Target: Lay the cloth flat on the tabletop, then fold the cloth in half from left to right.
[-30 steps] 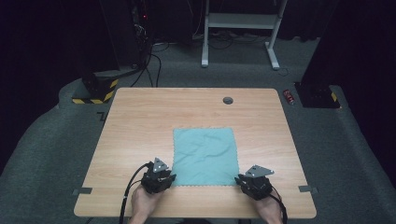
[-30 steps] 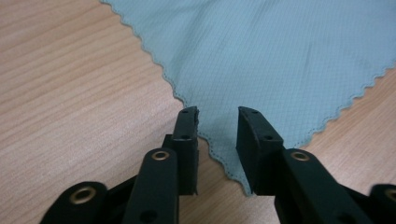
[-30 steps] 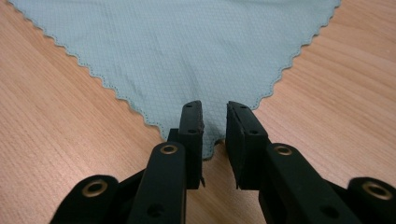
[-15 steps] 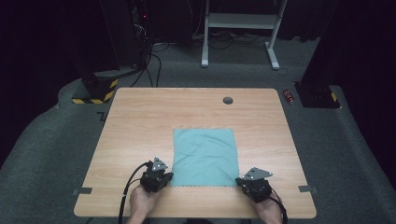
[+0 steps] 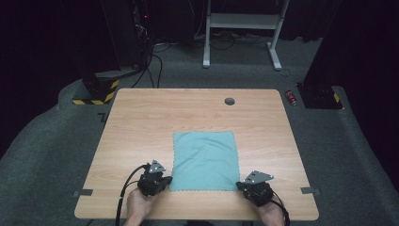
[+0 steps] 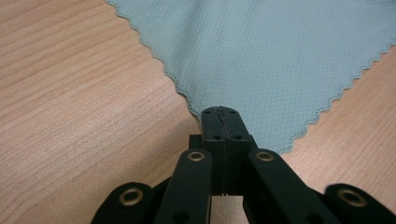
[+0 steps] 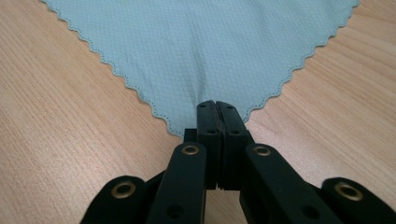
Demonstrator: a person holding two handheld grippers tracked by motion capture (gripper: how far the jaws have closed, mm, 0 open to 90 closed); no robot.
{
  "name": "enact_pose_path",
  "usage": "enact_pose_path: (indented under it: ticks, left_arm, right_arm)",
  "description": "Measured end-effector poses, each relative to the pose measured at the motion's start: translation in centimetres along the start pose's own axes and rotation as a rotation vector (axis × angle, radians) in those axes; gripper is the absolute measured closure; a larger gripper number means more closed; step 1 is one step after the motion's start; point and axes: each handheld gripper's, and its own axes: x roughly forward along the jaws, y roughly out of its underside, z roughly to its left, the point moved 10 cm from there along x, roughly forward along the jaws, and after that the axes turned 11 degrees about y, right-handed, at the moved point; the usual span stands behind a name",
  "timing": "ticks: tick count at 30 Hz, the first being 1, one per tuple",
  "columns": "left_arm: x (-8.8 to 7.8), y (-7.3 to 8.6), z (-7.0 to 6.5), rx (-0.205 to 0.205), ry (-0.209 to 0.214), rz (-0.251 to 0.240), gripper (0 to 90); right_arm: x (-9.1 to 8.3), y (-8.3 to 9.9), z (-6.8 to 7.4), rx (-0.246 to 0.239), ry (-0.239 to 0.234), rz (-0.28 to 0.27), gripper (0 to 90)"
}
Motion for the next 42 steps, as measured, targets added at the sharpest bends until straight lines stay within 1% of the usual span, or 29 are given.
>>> enact_pose_path:
  ticks: [1, 2, 4, 5, 6, 7, 10, 12, 14, 16, 17, 18, 19, 21, 23, 24, 28, 29, 30, 32, 33, 34, 36, 37, 39, 40, 41, 42]
  left_arm:
    - [-0.1, -0.2, 0.0, -0.016, 0.004, -0.012, 86.0]
    - [-0.2, -0.4, 0.2, -0.022, 0.002, -0.025, 81.5]
    - [-0.3, -1.1, 0.9, -0.032, -0.004, -0.048, 73.1]
    - [-0.3, -1.4, 1.2, -0.045, -0.007, -0.061, 69.2]
    - [-0.3, -1.7, 1.5, -0.049, -0.011, -0.066, 65.6]
    - [-0.2, -2.1, 1.9, -0.051, -0.011, -0.073, 63.9]
    - [0.3, -3.3, 3.0, -0.047, -0.029, -0.085, 60.1]
    - [0.6, -4.1, 3.9, -0.064, -0.038, -0.093, 57.8]
    - [0.9, -4.9, 4.7, -0.078, -0.05, -0.104, 56.4]
    - [1.2, -5.7, 5.5, -0.097, -0.052, -0.114, 55.1]
    - [1.3, -6.1, 5.9, -0.102, -0.056, -0.131, 54.8]
    - [1.4, -6.5, 6.3, -0.108, -0.07, -0.135, 54.2]
    - [1.5, -6.9, 6.8, -0.108, -0.083, -0.134, 54.0]
    - [1.7, -7.6, 7.5, -0.102, -0.11, -0.153, 53.4]
    - [2.0, -8.3, 8.1, -0.1, -0.123, -0.144, 53.3]
    - [2.1, -8.7, 8.3, -0.097, -0.129, -0.15, 53.0]
    - [2.6, -10.2, 9.1, -0.092, -0.156, -0.146, 51.1]
    - [2.8, -10.6, 9.4, -0.092, -0.162, -0.149, 51.0]
    - [2.9, -10.9, 9.6, -0.101, -0.162, -0.164, 51.0]
    - [3.4, -11.2, 10.3, -0.118, -0.173, -0.144, 51.0]
    - [3.7, -11.4, 10.6, -0.122, -0.182, -0.142, 51.1]
    - [3.8, -11.6, 10.9, -0.13, -0.184, -0.158, 51.1]
    - [4.1, -11.7, 11.5, -0.155, -0.19, -0.174, 51.2]
    - [4.4, -11.6, 11.8, -0.161, -0.197, -0.161, 51.2]
    - [4.9, -11.4, 12.4, -0.152, -0.217, -0.109, 51.0]
    - [5.1, -11.4, 12.5, -0.15, -0.221, -0.102, 50.8]
    - [5.2, -11.7, 12.6, -0.143, -0.225, -0.109, 50.5]
    - [5.2, -11.9, 12.6, -0.144, -0.22, -0.126, 50.4]
  right_arm:
    - [-0.1, 0.0, 0.0, 0.007, 0.003, -0.002, 85.5]
    - [-0.1, -0.2, 0.0, 0.006, 0.007, -0.011, 84.1]
    - [-0.4, -0.7, 0.0, 0.015, 0.007, -0.029, 81.1]
    - [-0.4, -1.1, 0.1, 0.022, 0.003, -0.038, 80.4]
    - [-0.4, -1.5, 0.2, 0.021, -0.002, -0.047, 80.0]
    - [-0.3, -1.8, 0.4, 0.019, -0.006, -0.057, 79.5]
    - [0.5, -2.9, 1.3, 0.007, -0.023, -0.074, 76.8]
    - [1.1, -3.5, 2.1, 0.01, -0.049, -0.082, 76.5]
    - [1.8, -4.2, 3.0, 0.016, -0.079, -0.089, 76.0]
    - [2.3, -4.9, 4.0, 0.007, -0.1, -0.098, 75.8]
    - [2.5, -5.3, 4.4, 0.0, -0.109, -0.1, 75.8]
    - [2.7, -5.7, 4.8, -0.006, -0.116, -0.105, 75.8]
    - [2.9, -6.1, 5.2, -0.01, -0.123, -0.109, 75.8]
    - [3.2, -6.8, 6.0, -0.017, -0.136, -0.123, 75.9]
    - [3.5, -7.5, 6.7, -0.026, -0.15, -0.129, 75.8]
    - [3.7, -7.8, 7.1, -0.025, -0.156, -0.13, 75.9]
    - [4.3, -9.0, 8.6, -0.041, -0.182, -0.139, 75.9]
    - [4.5, -9.3, 9.0, -0.053, -0.188, -0.142, 75.9]
    - [4.7, -9.6, 9.5, -0.059, -0.195, -0.143, 75.9]
    - [4.9, -10.2, 10.4, -0.074, -0.206, -0.154, 75.9]
    - [5.1, -10.3, 10.8, -0.078, -0.213, -0.15, 76.0]
    - [5.3, -10.5, 11.3, -0.086, -0.219, -0.151, 76.0]
    - [5.6, -10.7, 12.1, -0.098, -0.232, -0.145, 75.9]
    - [5.7, -10.9, 12.6, -0.104, -0.238, -0.145, 75.9]
    - [5.9, -11.1, 13.5, -0.121, -0.251, -0.146, 75.8]
    - [5.9, -11.1, 14.0, -0.127, -0.258, -0.142, 75.6]
    - [6.0, -11.3, 14.4, -0.137, -0.262, -0.144, 75.4]
    - [6.1, -11.3, 14.8, -0.141, -0.268, -0.141, 75.1]
